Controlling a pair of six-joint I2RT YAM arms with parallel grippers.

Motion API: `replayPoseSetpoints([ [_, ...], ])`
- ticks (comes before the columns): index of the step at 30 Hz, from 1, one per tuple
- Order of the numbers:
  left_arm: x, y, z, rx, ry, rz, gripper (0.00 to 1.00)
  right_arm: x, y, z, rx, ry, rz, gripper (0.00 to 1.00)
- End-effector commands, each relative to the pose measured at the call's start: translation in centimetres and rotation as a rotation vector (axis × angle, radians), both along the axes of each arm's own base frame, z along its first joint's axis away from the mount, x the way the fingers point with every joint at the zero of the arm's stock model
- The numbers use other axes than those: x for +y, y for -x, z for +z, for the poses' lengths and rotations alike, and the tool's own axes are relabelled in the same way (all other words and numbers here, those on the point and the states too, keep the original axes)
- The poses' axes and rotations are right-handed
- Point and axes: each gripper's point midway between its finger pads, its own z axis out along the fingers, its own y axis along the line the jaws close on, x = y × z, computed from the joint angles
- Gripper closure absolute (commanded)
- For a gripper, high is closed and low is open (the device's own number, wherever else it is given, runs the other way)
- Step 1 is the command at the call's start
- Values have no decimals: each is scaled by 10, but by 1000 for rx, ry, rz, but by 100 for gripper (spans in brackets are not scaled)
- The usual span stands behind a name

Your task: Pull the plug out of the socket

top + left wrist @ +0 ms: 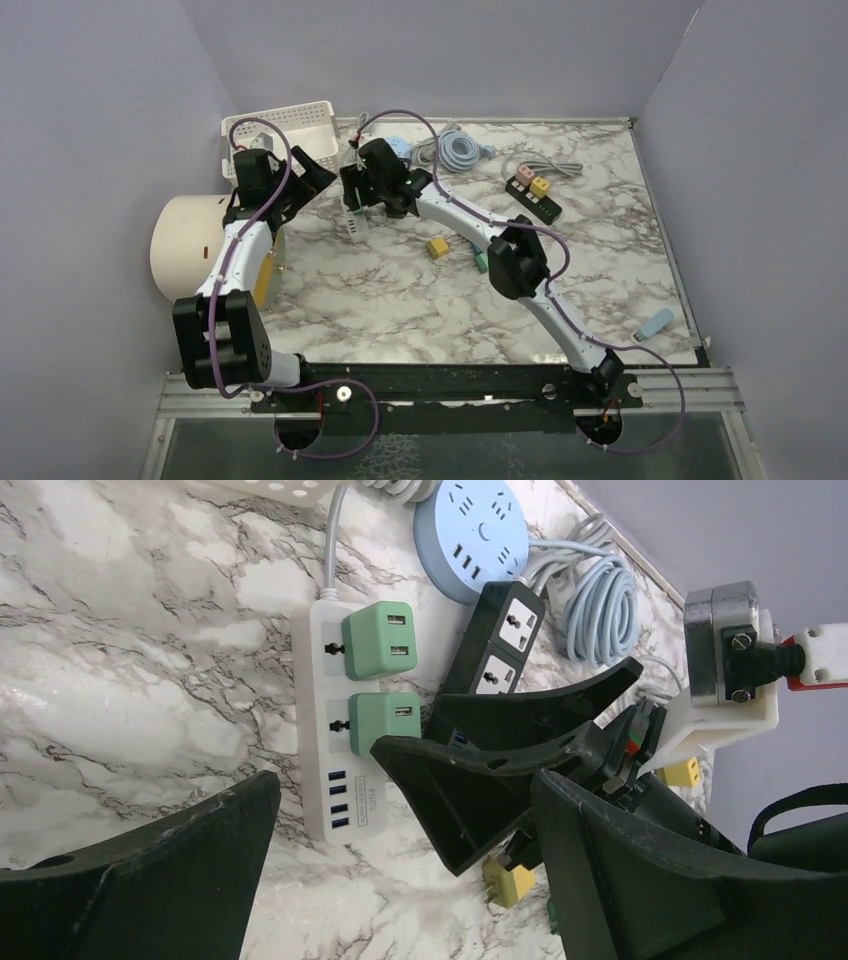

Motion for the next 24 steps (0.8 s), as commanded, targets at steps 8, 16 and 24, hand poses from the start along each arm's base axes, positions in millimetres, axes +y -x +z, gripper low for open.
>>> replayPoseSetpoints([
  [8,8,4,1,1,10,29,2,19,-2,-22,1,-20,7,40],
  [16,6,2,-2,8,24,20,2,13,-1,-41,23,15,-16,60],
  [24,-27,2,-14,33,42,-70,5,-30,-18,16,7,-97,-107,99],
])
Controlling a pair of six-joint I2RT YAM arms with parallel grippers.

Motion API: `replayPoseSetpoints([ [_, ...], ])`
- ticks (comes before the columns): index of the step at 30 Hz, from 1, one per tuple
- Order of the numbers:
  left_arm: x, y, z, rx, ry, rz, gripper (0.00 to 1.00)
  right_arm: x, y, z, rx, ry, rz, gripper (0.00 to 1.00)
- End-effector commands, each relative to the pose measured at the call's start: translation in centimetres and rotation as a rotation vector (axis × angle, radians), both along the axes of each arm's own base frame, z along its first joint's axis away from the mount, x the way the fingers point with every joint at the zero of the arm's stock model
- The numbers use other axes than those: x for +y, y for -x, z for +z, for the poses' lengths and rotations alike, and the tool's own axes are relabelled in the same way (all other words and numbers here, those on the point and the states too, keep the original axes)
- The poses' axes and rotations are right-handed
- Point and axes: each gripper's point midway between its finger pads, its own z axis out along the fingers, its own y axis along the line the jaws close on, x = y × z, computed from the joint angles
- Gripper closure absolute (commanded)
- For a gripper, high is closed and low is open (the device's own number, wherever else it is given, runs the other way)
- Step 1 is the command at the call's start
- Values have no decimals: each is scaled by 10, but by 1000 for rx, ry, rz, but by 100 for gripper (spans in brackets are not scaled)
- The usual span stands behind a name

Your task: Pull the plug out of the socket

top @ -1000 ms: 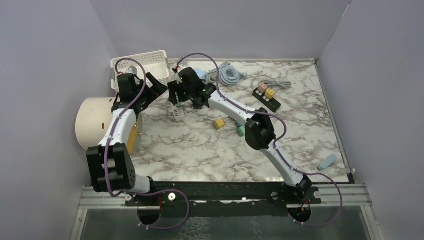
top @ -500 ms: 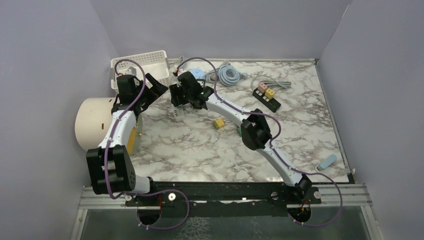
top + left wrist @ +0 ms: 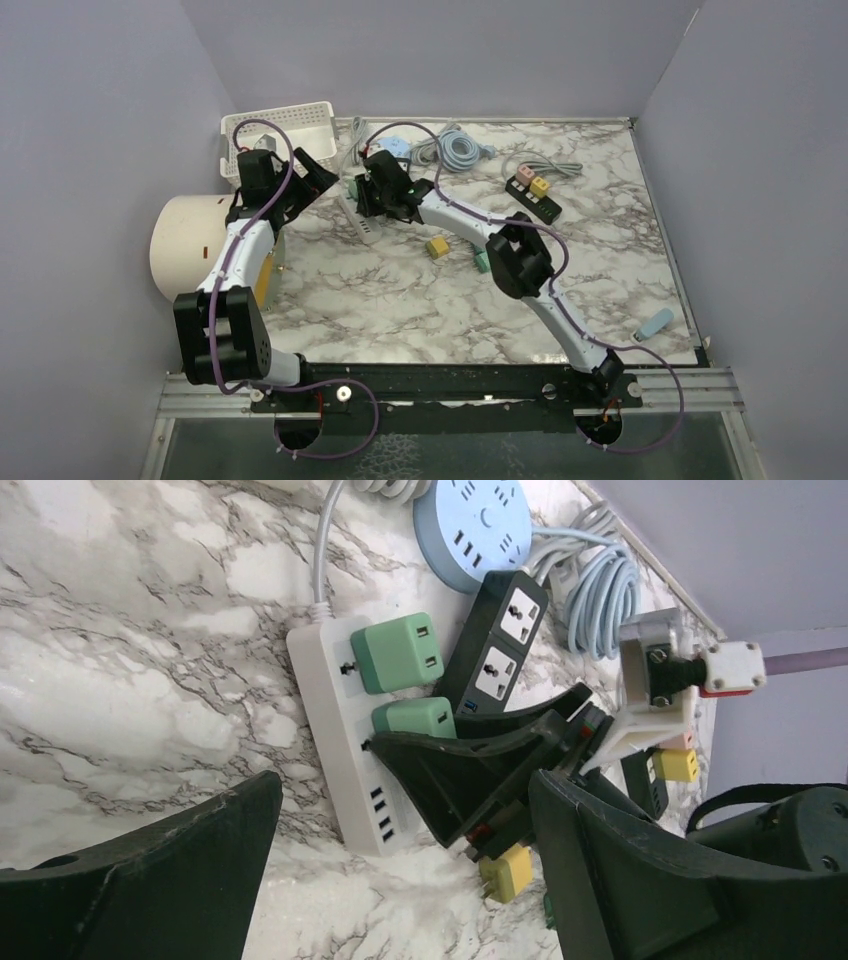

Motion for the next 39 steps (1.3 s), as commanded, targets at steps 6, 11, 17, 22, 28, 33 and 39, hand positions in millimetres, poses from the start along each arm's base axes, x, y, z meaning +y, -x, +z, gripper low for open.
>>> replayPoseSetpoints([
  [6,-48,0,-37,68,49,-84,6,-41,-5,103,-12,-237,-6,99],
  [11,-67,-5,-55,106,42,-93,7,-46,4,128,-4,-301,19,99],
  [17,-74,-17,-53,72,94,-81,7,-44,17,142,14,-333,67,99],
  [22,-83,-29,-39,22,140,-110,8,-48,23,143,17,-332,72,99],
  [28,-87,-32,-43,33,163,-127,13,-48,26,144,26,-343,84,99],
  [33,-90,-30,-61,78,190,-129,37,-47,29,159,19,-368,95,99],
  [39,-94,-31,-66,81,227,-130,100,-46,31,177,6,-395,107,99],
])
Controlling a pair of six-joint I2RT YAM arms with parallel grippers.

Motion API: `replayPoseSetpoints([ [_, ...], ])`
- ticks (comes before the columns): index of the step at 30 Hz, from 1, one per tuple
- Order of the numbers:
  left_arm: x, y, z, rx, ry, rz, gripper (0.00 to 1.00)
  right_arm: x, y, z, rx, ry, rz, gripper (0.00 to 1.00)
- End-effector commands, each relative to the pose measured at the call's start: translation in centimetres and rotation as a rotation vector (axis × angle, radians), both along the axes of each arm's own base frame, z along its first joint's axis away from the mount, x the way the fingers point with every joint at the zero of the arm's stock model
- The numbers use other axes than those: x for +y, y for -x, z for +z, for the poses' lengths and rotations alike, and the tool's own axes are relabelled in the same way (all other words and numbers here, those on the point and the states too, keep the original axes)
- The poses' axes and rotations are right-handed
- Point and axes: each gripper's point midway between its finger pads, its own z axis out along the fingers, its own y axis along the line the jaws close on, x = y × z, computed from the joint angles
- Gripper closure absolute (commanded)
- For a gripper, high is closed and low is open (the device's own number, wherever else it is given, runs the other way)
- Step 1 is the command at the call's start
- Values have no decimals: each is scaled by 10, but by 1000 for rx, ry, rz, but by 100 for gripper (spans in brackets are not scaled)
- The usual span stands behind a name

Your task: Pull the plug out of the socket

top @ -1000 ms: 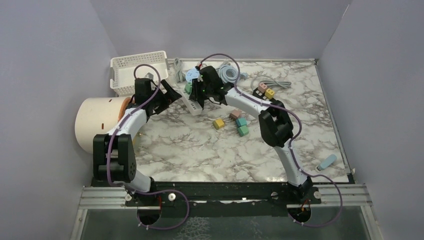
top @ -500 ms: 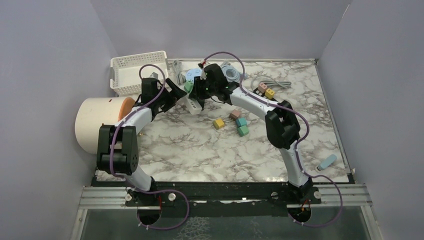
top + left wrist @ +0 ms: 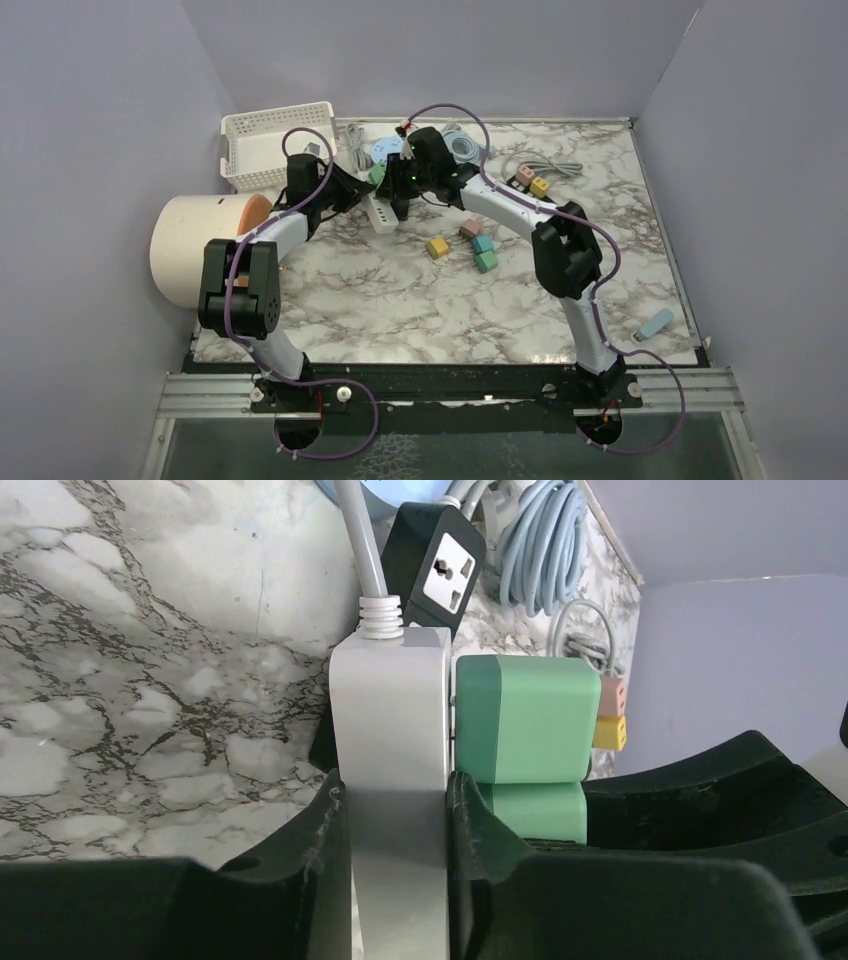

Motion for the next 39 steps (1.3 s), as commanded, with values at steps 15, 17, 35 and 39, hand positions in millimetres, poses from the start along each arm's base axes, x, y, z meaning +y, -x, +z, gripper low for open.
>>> replayPoseSetpoints([
  [15,24,-5,-20,43,-109,101,100,-75,19,186,-172,-444,52,99],
  [17,24,-7,-10,20,-106,101,100,-82,37,157,-111,-384,97,99],
  [35,21,-15,17,-48,-69,49,100,-148,160,-38,420,-252,-35,99],
  [39,21,-13,17,-49,-71,46,100,-134,159,-57,536,-303,-9,95],
])
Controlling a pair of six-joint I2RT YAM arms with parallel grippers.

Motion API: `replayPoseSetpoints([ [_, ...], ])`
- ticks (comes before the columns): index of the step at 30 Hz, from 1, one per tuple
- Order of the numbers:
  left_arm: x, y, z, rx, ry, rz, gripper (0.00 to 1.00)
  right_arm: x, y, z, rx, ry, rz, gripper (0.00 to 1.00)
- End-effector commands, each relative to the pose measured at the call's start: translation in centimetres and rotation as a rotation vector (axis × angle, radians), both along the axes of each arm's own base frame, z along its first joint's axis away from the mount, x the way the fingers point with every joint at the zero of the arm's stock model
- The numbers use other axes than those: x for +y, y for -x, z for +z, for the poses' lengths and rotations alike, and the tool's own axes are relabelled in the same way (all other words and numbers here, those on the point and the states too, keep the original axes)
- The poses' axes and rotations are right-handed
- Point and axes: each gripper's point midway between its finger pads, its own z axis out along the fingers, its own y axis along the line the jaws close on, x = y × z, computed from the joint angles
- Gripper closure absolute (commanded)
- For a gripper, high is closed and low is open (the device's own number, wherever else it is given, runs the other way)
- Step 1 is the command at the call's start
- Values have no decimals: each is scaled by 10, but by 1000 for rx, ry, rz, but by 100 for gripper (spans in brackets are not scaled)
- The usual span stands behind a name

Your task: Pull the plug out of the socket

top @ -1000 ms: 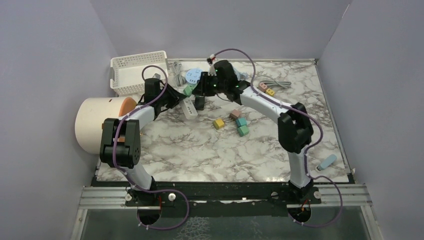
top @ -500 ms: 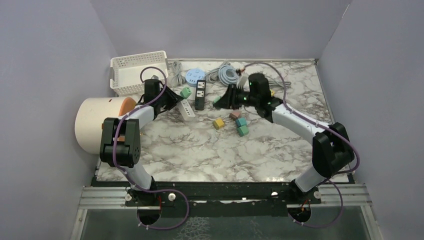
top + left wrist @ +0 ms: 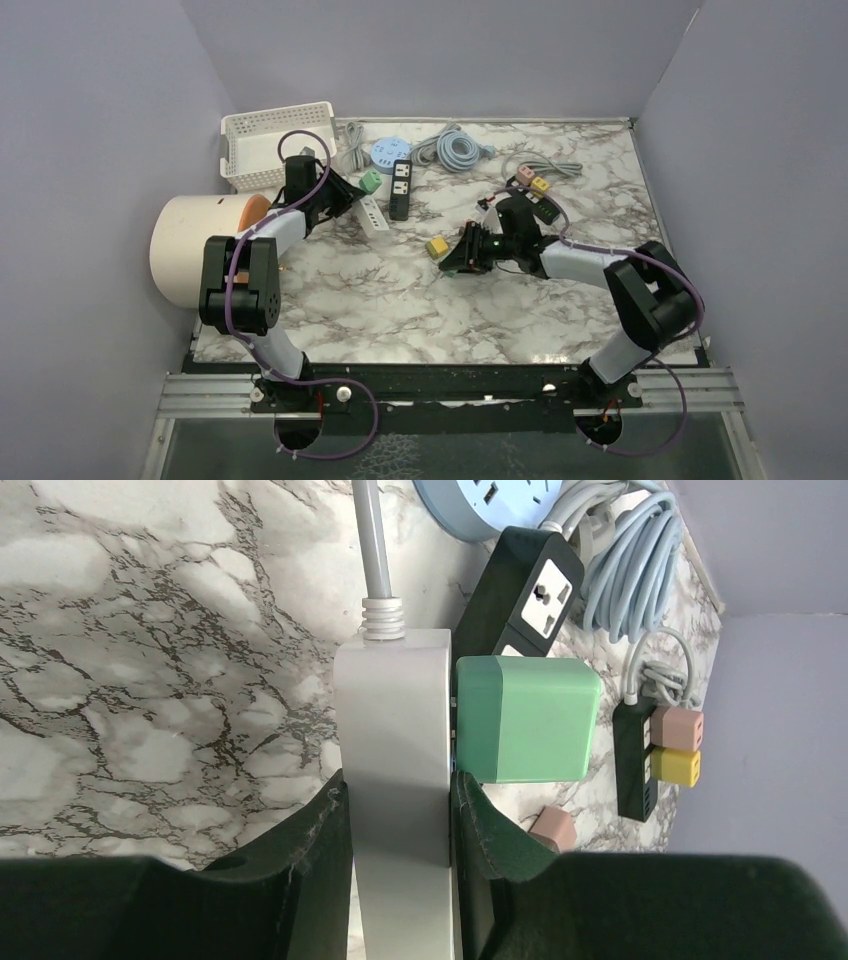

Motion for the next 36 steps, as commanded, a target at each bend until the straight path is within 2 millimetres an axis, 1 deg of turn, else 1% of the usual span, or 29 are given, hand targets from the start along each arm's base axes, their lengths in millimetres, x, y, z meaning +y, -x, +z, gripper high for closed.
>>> replayPoseSetpoints([
  [1,-4,-10,42,-122,11,-31,100,22,-10,-3,68,-110,18,95],
  [7,1,-9,42,-121,-2,-30,100,28,-20,-16,111,-94,11,93],
  [10,2,-10,42,-119,1,-32,100,30,-24,-20,116,-80,12,99],
  [12,3,-10,42,-119,3,-32,100,31,-27,-23,118,-73,15,99],
  [13,3,-11,43,-121,2,-32,100,32,-30,-25,115,-65,13,97],
  [16,3,-11,44,-124,2,-35,100,32,-40,-30,106,-38,-7,85],
  [18,2,-10,44,-124,3,-39,100,33,-45,-32,106,-19,-19,80],
  [20,3,-10,43,-122,1,-40,100,33,-49,-34,109,-1,-33,76],
  [23,3,-9,44,-125,0,-40,100,32,-53,-38,122,20,-47,74],
  [27,4,-8,46,-129,1,-41,100,30,-52,-34,121,17,-55,74],
  [31,5,-8,45,-130,0,-40,100,24,-45,-30,119,23,-73,75],
  [33,5,-9,42,-126,7,-40,100,21,-41,-31,128,28,-83,75],
  [36,4,-9,42,-126,16,-41,100,16,-36,-40,150,41,-106,75],
])
